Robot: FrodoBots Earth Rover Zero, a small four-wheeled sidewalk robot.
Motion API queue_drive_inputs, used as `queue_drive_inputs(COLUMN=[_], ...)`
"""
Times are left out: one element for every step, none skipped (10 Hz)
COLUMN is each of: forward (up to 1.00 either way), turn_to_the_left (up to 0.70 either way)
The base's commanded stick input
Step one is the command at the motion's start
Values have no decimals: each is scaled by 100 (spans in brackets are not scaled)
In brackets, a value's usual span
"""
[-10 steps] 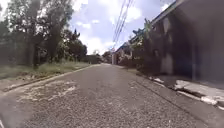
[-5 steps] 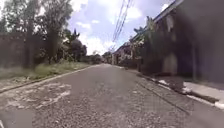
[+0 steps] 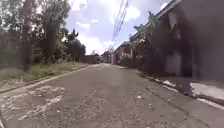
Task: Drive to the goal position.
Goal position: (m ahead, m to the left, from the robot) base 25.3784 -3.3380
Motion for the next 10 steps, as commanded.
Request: queue_drive_inputs(forward=[70, 70, 70, 70, 70, 70, 70, 70, 70, 70], turn_to_the_left=[0, 0, 9, 21, 27, 21, 3, 0, 0, 0])
